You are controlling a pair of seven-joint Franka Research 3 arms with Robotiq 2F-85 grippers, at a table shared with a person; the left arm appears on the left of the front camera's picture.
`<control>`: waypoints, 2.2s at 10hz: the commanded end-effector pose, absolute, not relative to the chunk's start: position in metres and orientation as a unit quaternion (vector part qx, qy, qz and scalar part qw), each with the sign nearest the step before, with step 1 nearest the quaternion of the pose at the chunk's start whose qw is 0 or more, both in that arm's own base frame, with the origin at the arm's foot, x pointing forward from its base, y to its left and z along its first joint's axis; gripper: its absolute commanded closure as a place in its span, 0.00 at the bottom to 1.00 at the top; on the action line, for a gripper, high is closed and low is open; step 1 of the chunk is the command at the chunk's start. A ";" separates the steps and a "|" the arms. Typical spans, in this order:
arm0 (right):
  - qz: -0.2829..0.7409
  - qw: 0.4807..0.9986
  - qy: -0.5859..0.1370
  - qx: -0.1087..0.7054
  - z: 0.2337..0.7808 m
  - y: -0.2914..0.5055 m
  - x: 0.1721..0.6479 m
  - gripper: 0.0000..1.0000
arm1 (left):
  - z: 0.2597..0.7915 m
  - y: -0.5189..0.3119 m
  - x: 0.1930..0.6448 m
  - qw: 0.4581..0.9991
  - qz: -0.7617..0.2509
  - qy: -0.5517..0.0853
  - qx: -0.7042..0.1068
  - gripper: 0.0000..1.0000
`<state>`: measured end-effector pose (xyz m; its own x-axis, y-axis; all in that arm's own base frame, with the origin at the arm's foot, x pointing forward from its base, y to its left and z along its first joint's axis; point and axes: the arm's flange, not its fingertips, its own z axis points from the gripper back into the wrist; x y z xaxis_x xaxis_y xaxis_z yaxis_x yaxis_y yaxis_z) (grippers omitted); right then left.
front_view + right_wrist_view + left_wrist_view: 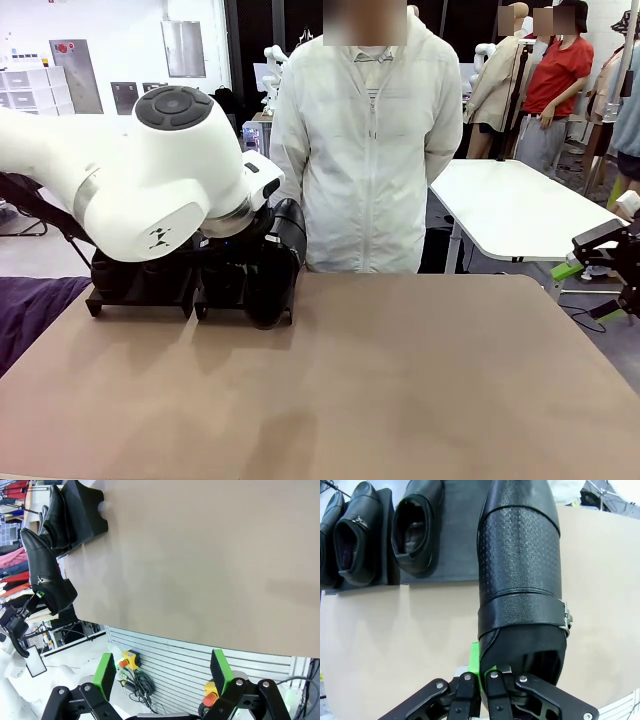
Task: Organize the shoes by placing them on the stand.
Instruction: Place the Shoe from the middle of the table onto the Shoes Stand.
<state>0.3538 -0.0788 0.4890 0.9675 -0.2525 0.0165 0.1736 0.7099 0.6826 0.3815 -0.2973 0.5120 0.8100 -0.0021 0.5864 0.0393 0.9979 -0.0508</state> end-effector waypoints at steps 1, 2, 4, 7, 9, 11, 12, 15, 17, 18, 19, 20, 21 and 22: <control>-0.114 0.917 -0.059 0.378 0.492 -0.078 0.355 0.00 | 0.518 -0.295 0.389 0.949 0.000 -0.315 -0.030 1.00; -0.114 0.917 -0.059 0.378 0.492 -0.078 0.355 0.00 | 0.512 -0.297 0.382 0.951 -0.011 -0.308 -0.030 1.00; -0.114 0.917 -0.059 0.378 0.492 -0.078 0.355 0.00 | 0.536 -0.297 0.449 0.948 -0.014 -0.315 -0.044 1.00; -0.114 0.917 -0.059 0.378 0.492 -0.078 0.355 0.00 | 0.529 -0.289 0.568 0.947 -0.026 -0.317 -0.051 1.00; -0.114 0.917 -0.059 0.378 0.492 -0.078 0.355 0.00 | 0.510 -0.283 0.598 0.952 -0.029 -0.301 -0.052 1.00; -0.114 0.917 -0.059 0.378 0.492 -0.078 0.355 0.00 | 0.485 -0.283 0.614 0.954 -0.034 -0.291 -0.056 1.00; -0.114 0.917 -0.059 0.378 0.492 -0.078 0.355 0.00 | 0.474 -0.282 0.621 0.959 -0.030 -0.276 -0.050 1.00; -0.114 0.917 -0.059 0.378 0.492 -0.078 0.355 0.00 | 0.464 -0.278 0.628 0.969 -0.031 -0.240 -0.043 1.00; -0.114 0.917 -0.059 0.378 0.492 -0.078 0.355 0.00 | 0.460 -0.280 0.631 0.971 -0.027 -0.235 -0.033 1.00; -0.114 0.917 -0.059 0.378 0.492 -0.078 0.355 0.00 | 0.457 -0.281 0.633 0.972 -0.024 -0.234 -0.027 1.00; -0.114 0.917 -0.059 0.378 0.492 -0.078 0.355 0.00 | 0.456 -0.282 0.636 0.972 -0.017 -0.233 -0.017 1.00; -0.114 0.917 -0.059 0.378 0.492 -0.078 0.355 0.00 | 0.454 -0.282 0.637 0.971 -0.017 -0.238 -0.014 0.66; -0.114 0.917 -0.059 0.378 0.492 -0.078 0.355 0.00 | 0.455 -0.283 0.636 0.967 -0.011 -0.253 -0.010 0.10; -0.114 0.917 -0.059 0.378 0.492 -0.078 0.355 0.00 | 0.456 -0.283 0.635 0.964 -0.007 -0.267 -0.014 0.00</control>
<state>0.3536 -0.0789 0.4892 0.9675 -0.2524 0.0163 0.1736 0.7097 0.6828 0.6337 -0.2798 0.4537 0.8835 -0.0298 0.4674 0.0494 0.9983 -0.0297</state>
